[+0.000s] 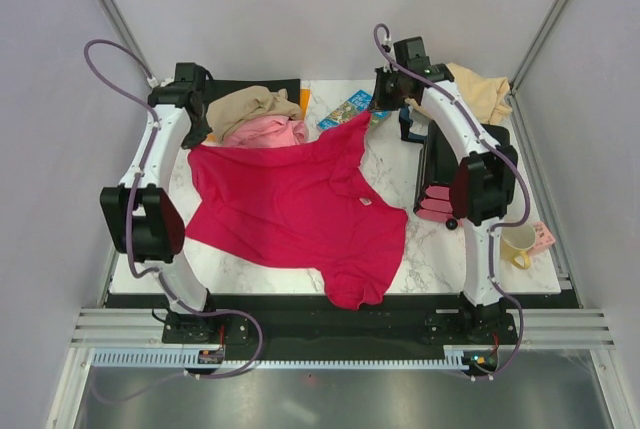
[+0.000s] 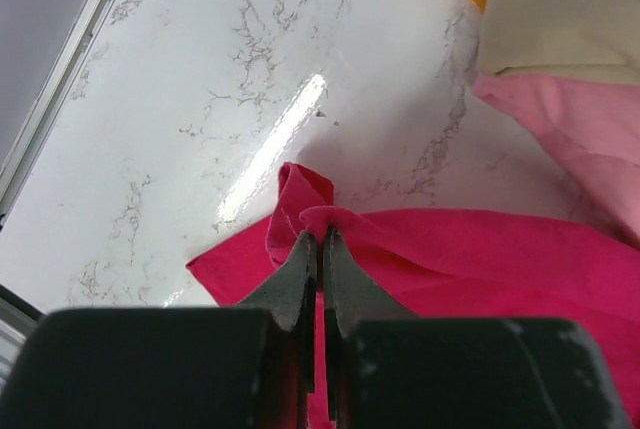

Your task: Fold and stack the t-shirts

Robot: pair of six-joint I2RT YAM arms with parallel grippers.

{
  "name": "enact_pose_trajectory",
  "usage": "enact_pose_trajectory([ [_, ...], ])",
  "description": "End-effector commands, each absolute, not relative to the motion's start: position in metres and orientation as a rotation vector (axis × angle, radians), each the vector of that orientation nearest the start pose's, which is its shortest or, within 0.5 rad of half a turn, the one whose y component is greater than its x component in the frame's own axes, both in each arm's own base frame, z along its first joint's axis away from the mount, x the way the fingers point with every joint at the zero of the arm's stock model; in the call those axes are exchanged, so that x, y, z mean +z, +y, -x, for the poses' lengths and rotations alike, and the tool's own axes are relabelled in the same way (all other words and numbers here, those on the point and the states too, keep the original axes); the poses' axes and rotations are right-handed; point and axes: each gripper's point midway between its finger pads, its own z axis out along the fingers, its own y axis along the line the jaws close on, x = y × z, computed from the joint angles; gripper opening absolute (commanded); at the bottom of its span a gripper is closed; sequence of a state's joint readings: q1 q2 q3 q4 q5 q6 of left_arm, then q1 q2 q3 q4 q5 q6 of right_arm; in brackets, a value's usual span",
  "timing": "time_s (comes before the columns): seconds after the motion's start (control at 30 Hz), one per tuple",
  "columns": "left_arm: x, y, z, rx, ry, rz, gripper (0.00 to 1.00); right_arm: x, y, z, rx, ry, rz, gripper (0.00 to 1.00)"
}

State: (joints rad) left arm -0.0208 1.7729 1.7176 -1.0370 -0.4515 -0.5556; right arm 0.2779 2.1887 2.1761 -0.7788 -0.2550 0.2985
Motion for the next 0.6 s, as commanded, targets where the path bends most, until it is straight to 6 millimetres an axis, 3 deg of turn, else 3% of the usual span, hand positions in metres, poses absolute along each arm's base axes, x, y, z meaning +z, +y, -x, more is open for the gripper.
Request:
enact_pose_trajectory([
  [0.0,0.185,0.068,-0.409,0.479,2.371,0.807,0.02,0.202,0.222,-0.544,0.604,2.305,0.143,0.0],
  [0.17,0.175,0.099,-0.405,0.525,2.376,0.885,0.02,0.193,0.219,-0.552,0.561,2.294,0.139,0.0],
  [0.4,0.158,0.107,-0.425,0.548,2.413,0.859,0.02,0.193,0.221,-0.568,0.557,2.258,0.136,0.0],
  [0.57,0.144,0.1,-0.448,0.479,2.433,0.845,0.02,0.192,0.215,-0.578,0.497,2.236,0.131,0.0],
])
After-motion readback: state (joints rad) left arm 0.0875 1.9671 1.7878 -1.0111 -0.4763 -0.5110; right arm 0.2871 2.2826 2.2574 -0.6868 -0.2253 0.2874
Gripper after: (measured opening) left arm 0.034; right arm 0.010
